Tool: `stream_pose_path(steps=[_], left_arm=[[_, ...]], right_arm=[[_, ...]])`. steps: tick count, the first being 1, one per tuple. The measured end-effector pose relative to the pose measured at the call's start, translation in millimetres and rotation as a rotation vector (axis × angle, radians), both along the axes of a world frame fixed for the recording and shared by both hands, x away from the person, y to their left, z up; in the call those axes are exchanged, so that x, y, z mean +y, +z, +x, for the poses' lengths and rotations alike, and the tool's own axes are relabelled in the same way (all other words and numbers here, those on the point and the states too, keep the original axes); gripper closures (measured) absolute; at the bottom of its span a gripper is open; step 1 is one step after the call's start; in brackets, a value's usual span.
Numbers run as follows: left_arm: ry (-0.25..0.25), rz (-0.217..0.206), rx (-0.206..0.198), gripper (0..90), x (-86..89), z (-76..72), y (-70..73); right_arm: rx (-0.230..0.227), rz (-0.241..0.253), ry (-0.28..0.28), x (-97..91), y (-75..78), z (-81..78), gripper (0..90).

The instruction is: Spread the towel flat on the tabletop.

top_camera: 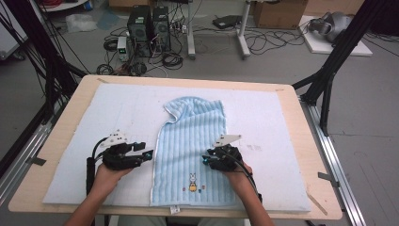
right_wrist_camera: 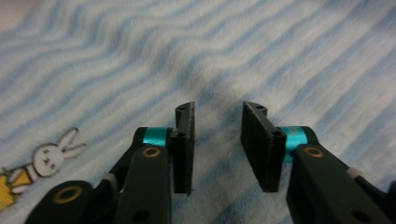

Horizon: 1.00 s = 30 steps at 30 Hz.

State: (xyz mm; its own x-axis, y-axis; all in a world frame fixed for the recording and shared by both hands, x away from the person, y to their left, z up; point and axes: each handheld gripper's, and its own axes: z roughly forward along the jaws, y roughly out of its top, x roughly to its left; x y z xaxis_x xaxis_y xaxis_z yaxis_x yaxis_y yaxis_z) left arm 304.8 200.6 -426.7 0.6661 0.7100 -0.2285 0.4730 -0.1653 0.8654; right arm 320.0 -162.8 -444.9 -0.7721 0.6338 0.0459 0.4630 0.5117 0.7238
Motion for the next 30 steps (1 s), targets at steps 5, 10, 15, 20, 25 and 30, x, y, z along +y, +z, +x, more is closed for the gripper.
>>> stream_pose_path(steps=[5,10,15,20,25,30], left_arm=[[0.019,0.005,0.007,46.7,1.4,8.3,2.0],[0.023,0.001,0.016,46.7,-1.7,10.8,2.2],[0.019,0.006,0.034,46.3,-6.8,17.1,-0.4],[0.02,0.014,0.039,45.9,-14.8,27.1,-2.5],[0.025,0.029,0.044,45.2,-25.0,36.4,-7.4],[0.031,0.077,0.059,44.1,-38.9,49.9,-11.7]], right_arm=[[0.033,0.011,0.052,-1.4,1.7,-5.3,86.4],[0.062,0.024,0.132,-2.9,2.0,-22.7,86.5],[0.102,0.033,0.225,-6.0,2.7,-37.4,86.5],[0.161,0.046,0.323,-9.8,3.5,-49.1,85.7],[0.141,0.096,0.29,-16.7,9.7,-46.2,72.9],[0.058,0.083,0.084,-24.6,12.1,-25.5,57.1]])
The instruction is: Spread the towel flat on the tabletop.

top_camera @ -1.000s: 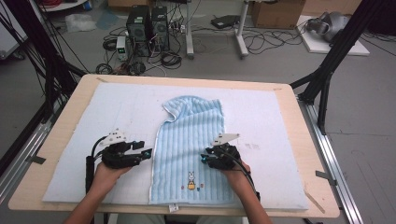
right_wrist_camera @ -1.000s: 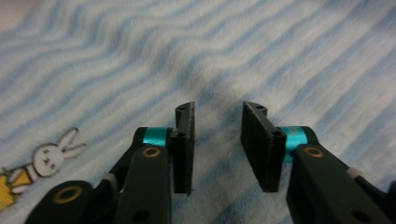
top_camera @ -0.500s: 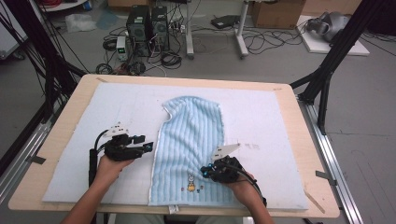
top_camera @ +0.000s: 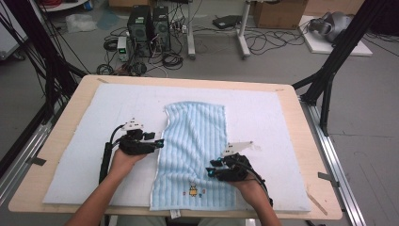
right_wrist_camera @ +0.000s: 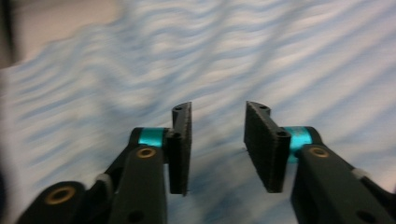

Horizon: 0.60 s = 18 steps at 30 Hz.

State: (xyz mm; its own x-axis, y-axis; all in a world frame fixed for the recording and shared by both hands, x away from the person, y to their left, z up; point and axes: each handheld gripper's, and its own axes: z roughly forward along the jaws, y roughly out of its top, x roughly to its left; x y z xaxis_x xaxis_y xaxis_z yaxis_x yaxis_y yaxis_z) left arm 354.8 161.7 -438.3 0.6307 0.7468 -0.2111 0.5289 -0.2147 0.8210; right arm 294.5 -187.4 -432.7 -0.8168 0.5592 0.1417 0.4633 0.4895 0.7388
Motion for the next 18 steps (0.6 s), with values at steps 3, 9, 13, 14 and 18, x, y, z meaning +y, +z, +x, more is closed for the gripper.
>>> stream_pose_path(steps=[3,9,13,14,18], left_arm=[[0.005,0.054,0.012,44.5,-10.5,8.8,-4.0],[-0.058,0.202,-0.021,63.8,-28.3,8.3,-8.4],[-0.109,0.2,0.001,85.7,-26.1,1.5,-6.3],[-0.12,0.208,0.002,86.0,-25.4,-0.6,-5.5],[-0.152,0.177,0.03,86.4,-18.7,-13.5,-5.9]], right_arm=[[-0.062,-0.048,-0.114,-0.1,-1.1,12.7,55.2],[-0.048,-0.113,-0.131,3.5,-8.7,22.8,76.2],[-0.027,-0.11,-0.092,3.3,-8.1,18.7,86.3],[-0.009,-0.103,-0.077,1.9,-7.6,17.4,86.4],[0.019,-0.085,-0.038,-4.3,-7.5,10.4,86.4]])
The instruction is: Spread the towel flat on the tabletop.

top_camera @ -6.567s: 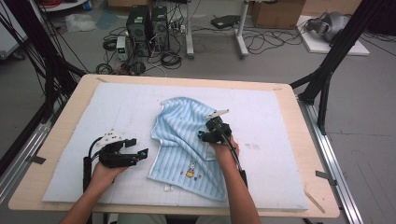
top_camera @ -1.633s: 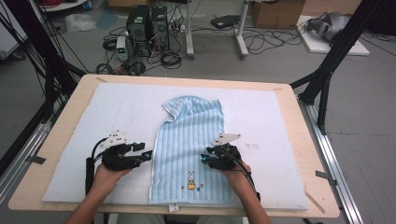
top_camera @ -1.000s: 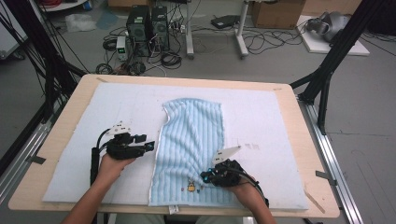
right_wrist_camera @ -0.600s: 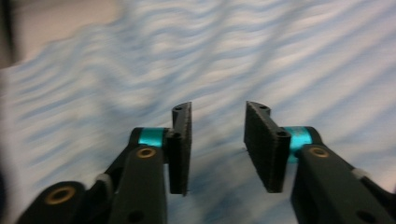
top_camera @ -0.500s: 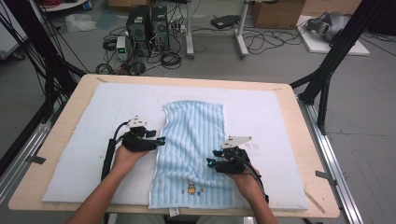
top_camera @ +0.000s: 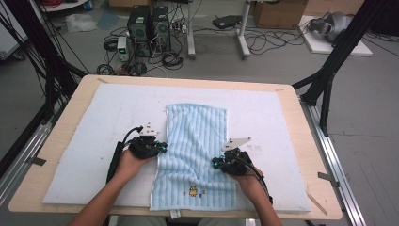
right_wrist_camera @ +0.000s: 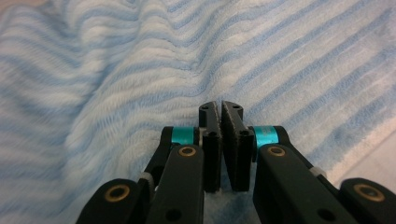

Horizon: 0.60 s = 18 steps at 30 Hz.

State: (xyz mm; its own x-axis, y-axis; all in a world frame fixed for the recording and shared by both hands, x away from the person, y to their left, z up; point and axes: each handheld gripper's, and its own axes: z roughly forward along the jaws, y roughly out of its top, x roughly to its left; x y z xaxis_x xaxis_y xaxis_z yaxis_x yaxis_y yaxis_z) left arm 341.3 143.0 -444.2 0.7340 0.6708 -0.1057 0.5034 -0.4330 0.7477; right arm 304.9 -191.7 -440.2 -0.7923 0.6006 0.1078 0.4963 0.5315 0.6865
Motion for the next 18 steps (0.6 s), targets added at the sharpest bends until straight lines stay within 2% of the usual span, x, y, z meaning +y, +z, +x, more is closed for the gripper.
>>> stream_pose_path(steps=[1,4,7,8,10,11,13,18], left_arm=[[-0.001,-0.03,0.01,86.4,3.1,-5.7,-1.8],[-0.017,-0.069,0.04,86.4,8.3,-14.4,-3.2],[-0.027,-0.089,0.05,85.1,11.6,-18.1,-3.6],[-0.017,-0.093,0.049,81.0,12.8,-16.3,-2.9],[0.04,-0.11,0.04,57.7,14.9,-8.0,-0.7],[0.055,-0.128,0.025,51.6,15.8,-4.0,0.9],[0.076,-0.135,0.003,43.4,17.7,5.1,5.9],[0.114,-0.146,-0.045,41.3,18.7,31.0,20.9]], right_arm=[[0.005,0.001,0.004,-1.1,0.1,-2.2,86.4],[0.018,0.006,0.034,-5.5,0.5,-11.0,86.4],[0.021,0.005,0.042,-8.6,1.2,-15.2,83.0],[0.015,0.008,0.037,-9.2,1.5,-15.2,79.0],[-0.019,0.026,0.004,-11.3,3.4,-13.3,68.9],[-0.031,0.043,-0.003,-12.4,4.6,-12.7,66.5],[-0.057,0.058,-0.016,-15.1,7.4,-12.1,62.2],[-0.096,0.089,-0.057,-22.6,10.5,-11.6,59.9]])
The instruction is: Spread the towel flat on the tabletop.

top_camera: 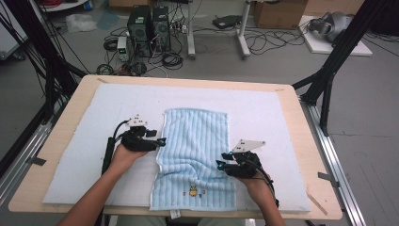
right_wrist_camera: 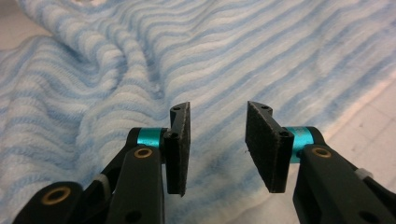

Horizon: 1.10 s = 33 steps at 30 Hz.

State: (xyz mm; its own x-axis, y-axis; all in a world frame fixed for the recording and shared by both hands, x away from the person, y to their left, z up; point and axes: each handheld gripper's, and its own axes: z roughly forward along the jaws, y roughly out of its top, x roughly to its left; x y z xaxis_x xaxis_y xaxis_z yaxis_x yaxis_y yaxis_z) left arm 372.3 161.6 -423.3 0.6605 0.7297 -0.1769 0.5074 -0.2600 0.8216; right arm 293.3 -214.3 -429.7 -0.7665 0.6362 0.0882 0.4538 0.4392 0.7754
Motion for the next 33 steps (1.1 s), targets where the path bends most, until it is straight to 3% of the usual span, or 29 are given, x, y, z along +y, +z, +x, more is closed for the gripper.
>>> stream_pose_path(steps=[6,11,16,19,23,26,27,30,32,33], left_arm=[[0.04,-0.018,0.012,41.7,-6.1,34.1,1.9],[0.085,0.005,0.035,42.2,-15.4,62.1,-5.6],[0.112,0.083,0.057,46.7,-23.9,84.9,-13.5],[0.129,0.149,0.038,49.5,-32.5,89.8,-17.0],[0.114,0.217,-0.002,59.0,-41.1,88.9,-20.8],[0.097,0.242,-0.038,74.3,-45.9,87.6,-21.2],[0.101,0.248,-0.044,83.1,-46.9,87.7,-21.4],[0.16,0.293,-0.05,86.4,-44.9,94.6,-17.6],[0.207,0.257,-0.047,86.3,-37.9,99.2,-15.7],[0.221,0.219,-0.05,85.7,-34.0,100.8,-15.3]], right_arm=[[-0.016,-0.001,-0.01,-2.9,0.8,0.1,59.6],[-0.024,0.005,-0.014,-4.6,1.5,0.0,58.8],[-0.037,0.014,-0.043,-9.5,2.4,0.5,58.6],[-0.04,0.025,-0.059,-14.0,3.2,-0.1,58.1],[-0.043,0.03,-0.069,-17.7,2.9,-1.1,57.8],[-0.039,0.032,-0.069,-19.0,2.3,-2.0,57.3],[-0.036,0.032,-0.071,-19.2,2.0,-2.3,57.3],[-0.034,0.033,-0.072,-19.1,1.7,-2.7,57.1],[-0.035,0.029,-0.071,-18.9,1.1,-2.3,56.9],[-0.031,0.029,-0.073,-18.5,0.7,-2.3,56.9]])
